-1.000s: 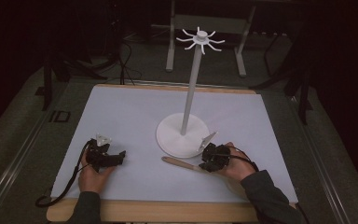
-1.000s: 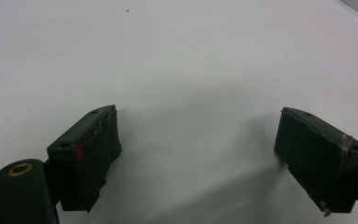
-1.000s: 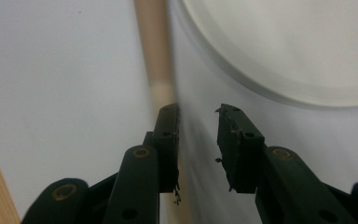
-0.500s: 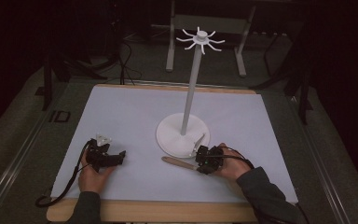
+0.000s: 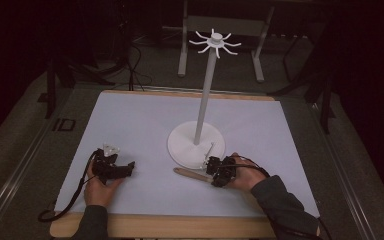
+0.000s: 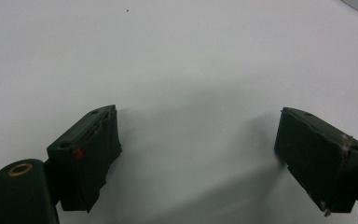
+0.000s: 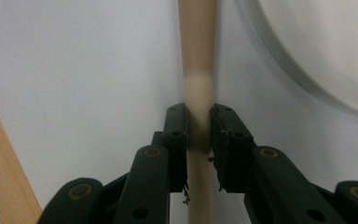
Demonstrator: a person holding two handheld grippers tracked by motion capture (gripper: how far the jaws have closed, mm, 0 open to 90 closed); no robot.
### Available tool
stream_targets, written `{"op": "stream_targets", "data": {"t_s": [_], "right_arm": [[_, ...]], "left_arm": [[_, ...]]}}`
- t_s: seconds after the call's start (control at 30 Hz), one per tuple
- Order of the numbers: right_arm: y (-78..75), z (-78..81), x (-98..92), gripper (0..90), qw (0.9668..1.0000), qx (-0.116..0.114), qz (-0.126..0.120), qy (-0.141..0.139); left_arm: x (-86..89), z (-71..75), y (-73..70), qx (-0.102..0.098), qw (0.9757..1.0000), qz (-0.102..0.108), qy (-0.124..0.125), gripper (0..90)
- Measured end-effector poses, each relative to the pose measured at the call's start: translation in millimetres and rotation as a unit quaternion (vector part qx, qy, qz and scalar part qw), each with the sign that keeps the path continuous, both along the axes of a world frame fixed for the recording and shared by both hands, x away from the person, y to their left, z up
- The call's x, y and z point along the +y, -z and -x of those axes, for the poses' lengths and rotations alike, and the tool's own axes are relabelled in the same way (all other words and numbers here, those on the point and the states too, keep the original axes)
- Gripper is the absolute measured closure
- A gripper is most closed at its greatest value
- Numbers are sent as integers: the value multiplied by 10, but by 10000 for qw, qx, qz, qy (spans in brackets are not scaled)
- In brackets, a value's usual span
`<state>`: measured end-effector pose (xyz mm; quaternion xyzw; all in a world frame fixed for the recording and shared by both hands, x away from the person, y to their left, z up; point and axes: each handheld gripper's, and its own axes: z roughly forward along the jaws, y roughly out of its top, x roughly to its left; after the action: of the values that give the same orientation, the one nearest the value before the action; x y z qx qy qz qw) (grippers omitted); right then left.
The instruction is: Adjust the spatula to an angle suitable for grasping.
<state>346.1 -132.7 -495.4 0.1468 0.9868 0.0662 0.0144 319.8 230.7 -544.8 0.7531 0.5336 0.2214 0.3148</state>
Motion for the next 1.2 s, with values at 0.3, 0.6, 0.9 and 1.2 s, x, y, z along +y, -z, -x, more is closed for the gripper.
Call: {"op": "stream_targets", "data": {"t_s": [0.3,0.6,0.9,1.2], "right_arm": [[13,-21,38,761,9998,81,149,-37],[16,-20,97,766,9993,69,365,-92],[4,-1,112,785,9987,61,441,-267],[-50,23,56,784,9992,-20,265,-291]], "left_arm": [[0,0,0,0,10000,-2,0,142],[0,0,0,1,10000,-2,0,142],[0,0,0,0,10000,0,0,142],[0,0,0,0,10000,-2,0,142]]}}
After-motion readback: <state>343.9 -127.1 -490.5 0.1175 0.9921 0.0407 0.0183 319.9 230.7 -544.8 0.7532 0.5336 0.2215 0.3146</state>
